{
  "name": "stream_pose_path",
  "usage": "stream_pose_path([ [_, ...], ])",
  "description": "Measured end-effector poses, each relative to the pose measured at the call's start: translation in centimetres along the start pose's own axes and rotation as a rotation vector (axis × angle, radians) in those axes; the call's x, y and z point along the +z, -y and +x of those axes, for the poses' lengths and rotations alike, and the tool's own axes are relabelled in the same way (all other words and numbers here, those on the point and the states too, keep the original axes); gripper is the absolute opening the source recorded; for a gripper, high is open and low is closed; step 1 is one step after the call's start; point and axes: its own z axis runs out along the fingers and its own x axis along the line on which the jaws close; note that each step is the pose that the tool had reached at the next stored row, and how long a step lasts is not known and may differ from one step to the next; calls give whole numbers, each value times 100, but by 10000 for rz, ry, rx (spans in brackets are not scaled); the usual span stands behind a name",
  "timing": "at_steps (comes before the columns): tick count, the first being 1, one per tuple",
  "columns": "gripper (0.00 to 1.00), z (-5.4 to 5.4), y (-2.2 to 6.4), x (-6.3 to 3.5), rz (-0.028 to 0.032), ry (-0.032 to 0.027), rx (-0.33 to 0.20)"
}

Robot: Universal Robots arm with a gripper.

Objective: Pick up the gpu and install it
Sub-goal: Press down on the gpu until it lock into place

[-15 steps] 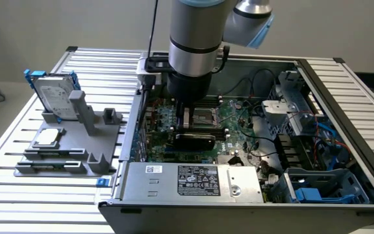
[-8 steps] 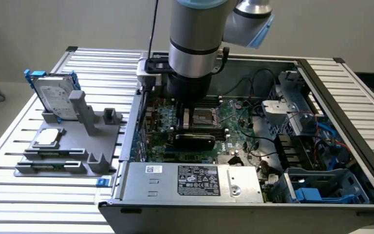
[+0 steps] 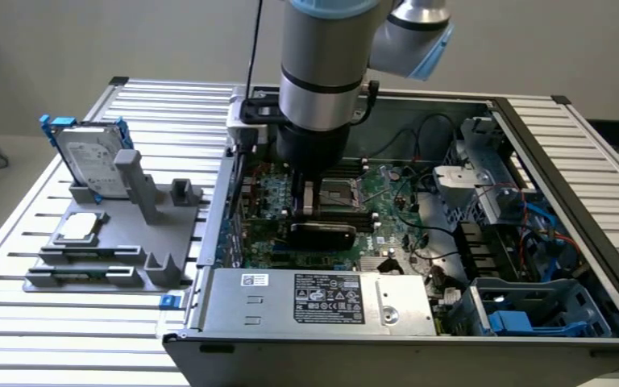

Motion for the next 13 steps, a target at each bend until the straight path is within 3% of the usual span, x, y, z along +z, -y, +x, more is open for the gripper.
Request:
stream_pose_path([
  [7, 11, 0, 0, 7, 0, 3, 2],
  [8, 11, -2, -1, -14, 10, 20, 1],
  [13, 11, -8, -14, -199, -11, 0, 0],
])
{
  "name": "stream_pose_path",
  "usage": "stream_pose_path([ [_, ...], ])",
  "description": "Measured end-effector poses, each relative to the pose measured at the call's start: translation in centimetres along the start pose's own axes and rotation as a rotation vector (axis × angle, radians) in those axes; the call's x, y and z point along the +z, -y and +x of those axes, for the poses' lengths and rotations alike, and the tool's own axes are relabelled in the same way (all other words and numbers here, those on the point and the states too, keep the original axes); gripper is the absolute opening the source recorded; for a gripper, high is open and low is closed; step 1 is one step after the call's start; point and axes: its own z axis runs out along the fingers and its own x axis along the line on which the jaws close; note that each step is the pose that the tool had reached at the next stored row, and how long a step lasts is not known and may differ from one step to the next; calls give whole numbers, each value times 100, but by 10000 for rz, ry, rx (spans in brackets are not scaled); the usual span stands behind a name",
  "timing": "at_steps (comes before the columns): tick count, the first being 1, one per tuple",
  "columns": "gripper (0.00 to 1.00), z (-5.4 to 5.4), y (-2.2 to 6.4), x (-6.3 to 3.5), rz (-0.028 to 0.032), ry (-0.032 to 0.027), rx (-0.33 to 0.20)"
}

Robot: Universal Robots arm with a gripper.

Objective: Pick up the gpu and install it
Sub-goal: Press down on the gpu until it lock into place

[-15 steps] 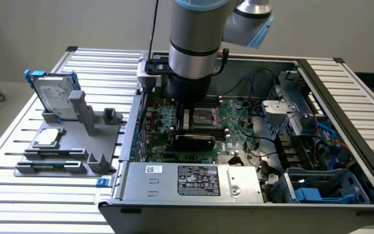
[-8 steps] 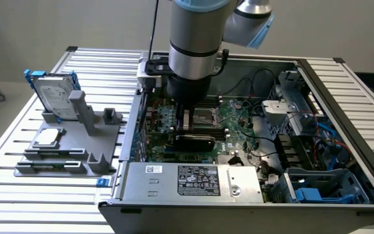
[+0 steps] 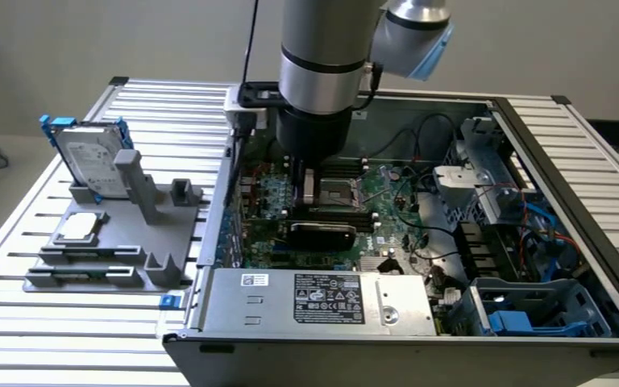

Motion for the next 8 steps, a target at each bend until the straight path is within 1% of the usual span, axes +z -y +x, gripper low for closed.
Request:
stream_pose_path([
  [5, 11, 0, -53, -21, -26, -3, 3],
  [6, 11, 0, -66, -19, -47, 0, 3],
  [8, 11, 0, -91, -17, -133, -3, 7],
])
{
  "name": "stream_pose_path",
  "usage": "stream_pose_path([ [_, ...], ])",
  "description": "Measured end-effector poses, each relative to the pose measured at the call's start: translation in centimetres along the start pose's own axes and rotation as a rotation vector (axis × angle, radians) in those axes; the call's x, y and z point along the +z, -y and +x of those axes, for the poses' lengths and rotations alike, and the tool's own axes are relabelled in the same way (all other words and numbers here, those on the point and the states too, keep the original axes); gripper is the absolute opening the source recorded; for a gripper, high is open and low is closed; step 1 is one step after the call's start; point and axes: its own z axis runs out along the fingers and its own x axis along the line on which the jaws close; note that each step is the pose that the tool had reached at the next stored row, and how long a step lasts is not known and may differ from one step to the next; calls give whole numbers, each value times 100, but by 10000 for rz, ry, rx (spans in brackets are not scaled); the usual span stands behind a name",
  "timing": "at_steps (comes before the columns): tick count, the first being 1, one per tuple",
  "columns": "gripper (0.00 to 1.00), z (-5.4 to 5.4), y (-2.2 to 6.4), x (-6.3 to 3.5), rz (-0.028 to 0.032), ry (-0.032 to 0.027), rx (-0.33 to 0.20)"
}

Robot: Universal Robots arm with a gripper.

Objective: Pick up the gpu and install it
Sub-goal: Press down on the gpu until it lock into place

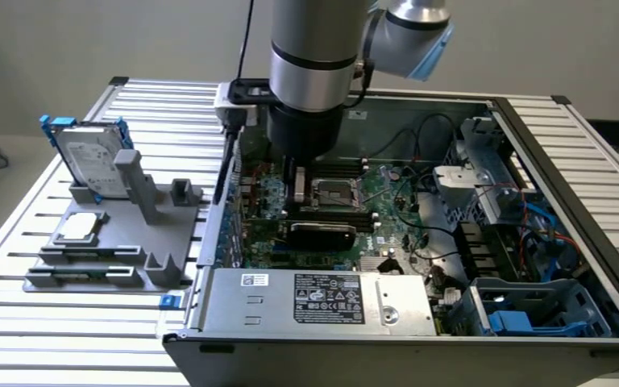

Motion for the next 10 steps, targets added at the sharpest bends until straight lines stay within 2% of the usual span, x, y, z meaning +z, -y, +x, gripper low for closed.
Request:
stream_pose_path([
  [3, 11, 2, -30, 1, -198, -18, 8],
  [6, 11, 3, -56, 2, -429, -78, 23],
  [8, 11, 3, -71, 4, -602, -144, 35],
  [10, 11, 2, -84, 5, -772, -241, 50],
])
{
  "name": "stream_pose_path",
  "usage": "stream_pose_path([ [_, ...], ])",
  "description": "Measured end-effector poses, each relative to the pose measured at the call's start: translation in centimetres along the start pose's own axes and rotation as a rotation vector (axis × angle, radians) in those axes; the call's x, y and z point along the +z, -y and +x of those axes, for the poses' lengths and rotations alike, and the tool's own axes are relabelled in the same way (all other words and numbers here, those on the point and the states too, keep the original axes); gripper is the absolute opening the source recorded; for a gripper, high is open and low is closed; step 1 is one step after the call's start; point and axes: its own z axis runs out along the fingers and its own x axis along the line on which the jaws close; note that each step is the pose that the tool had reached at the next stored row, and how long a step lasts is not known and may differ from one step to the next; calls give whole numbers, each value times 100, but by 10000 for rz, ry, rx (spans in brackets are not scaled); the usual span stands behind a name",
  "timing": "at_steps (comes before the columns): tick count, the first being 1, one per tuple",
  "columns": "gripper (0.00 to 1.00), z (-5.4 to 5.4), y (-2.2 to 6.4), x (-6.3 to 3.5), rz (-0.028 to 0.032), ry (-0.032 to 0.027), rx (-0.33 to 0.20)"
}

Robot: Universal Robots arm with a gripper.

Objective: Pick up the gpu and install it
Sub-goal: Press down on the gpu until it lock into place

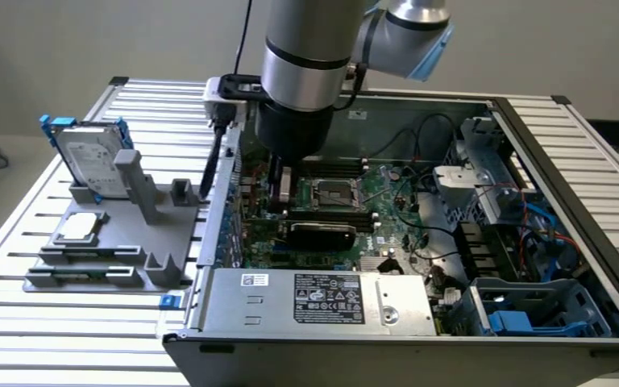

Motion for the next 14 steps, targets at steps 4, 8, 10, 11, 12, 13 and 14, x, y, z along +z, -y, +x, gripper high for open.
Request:
stream_pose_path([
  [4, 11, 0, -25, 5, -326, -183, 33],
  [8, 11, 0, -42, 7, -781, -207, 39],
  [10, 11, -1, -47, 7, -953, -222, 42],
  [11, 11, -1, -50, 5, -996, -235, 46],
  [12, 11, 0, -51, 2, -1016, -252, 51],
  [13, 11, 0, -52, 0, -1024, -267, 53],
  [14, 11, -1, -53, -1, -1029, -281, 55],
])
